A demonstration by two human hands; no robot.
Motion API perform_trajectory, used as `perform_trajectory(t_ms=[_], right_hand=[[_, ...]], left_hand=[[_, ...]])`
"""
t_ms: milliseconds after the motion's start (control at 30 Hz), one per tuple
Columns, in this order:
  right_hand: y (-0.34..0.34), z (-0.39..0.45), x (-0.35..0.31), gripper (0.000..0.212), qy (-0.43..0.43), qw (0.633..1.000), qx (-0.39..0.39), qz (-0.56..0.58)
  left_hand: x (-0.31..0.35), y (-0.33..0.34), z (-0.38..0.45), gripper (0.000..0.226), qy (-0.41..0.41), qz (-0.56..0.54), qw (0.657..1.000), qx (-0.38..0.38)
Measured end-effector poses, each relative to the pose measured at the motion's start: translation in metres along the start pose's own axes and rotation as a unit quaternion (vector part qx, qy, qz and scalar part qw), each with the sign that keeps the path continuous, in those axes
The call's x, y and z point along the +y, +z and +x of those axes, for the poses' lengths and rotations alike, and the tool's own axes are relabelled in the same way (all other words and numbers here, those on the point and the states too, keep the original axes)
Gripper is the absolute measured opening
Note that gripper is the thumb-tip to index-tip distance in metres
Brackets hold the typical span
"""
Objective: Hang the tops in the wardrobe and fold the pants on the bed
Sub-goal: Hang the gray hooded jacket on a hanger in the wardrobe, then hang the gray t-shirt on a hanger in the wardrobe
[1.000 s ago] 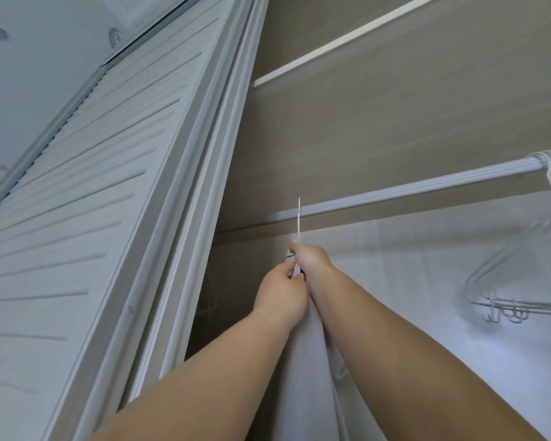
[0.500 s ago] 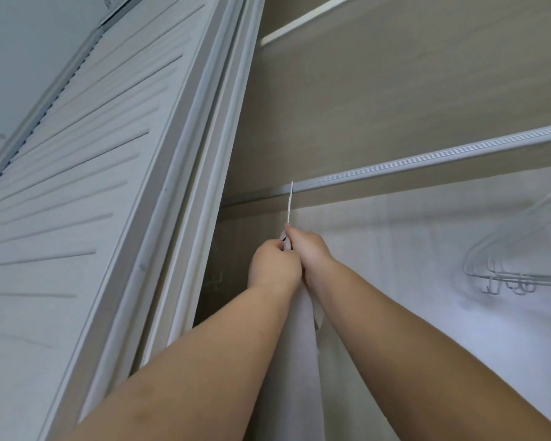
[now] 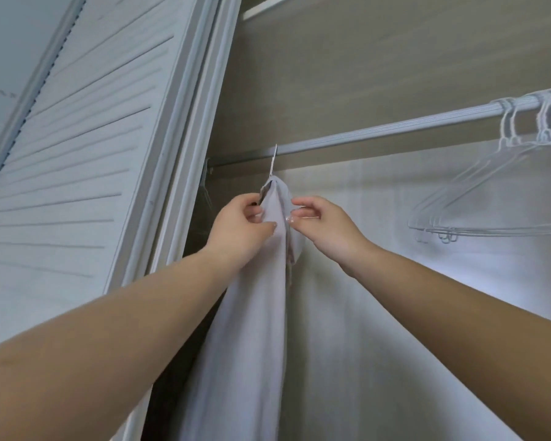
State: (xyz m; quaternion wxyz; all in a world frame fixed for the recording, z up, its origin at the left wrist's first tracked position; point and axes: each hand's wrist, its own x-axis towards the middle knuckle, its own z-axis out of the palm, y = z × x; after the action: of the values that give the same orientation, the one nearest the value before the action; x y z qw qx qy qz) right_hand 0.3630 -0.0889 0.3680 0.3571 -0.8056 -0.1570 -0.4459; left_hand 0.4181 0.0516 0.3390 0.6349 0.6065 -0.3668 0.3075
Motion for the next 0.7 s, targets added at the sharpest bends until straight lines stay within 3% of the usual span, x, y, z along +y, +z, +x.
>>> perform_trajectory(t_ms=[267, 400, 567, 700], right_hand=[[0.024, -0.101, -0.047, 0.031, -0.015, 0.989, -0.121, 0.088], [0.052, -0.166, -0.083, 0.035, -0.021, 0.969, -0.205, 0.133], [0.099, -0.266, -0.134, 0.03, -0.029, 0.926, -0.3, 0.229], [0.142, -0.345, -0.185, 0.03, -0.029, 0.877, -0.382, 0.29]], left_hand=[[0.045, -0.051, -0.15, 0.046, -0.11, -0.108, 0.988, 0.011], [0.069, -0.108, -0.236, 0.04, -0.165, -0.062, 0.982, 0.076], [0.104, -0.19, -0.357, 0.038, -0.215, 0.023, 0.968, 0.127], [0.143, -0.25, -0.446, 0.036, -0.247, 0.076, 0.942, 0.215]])
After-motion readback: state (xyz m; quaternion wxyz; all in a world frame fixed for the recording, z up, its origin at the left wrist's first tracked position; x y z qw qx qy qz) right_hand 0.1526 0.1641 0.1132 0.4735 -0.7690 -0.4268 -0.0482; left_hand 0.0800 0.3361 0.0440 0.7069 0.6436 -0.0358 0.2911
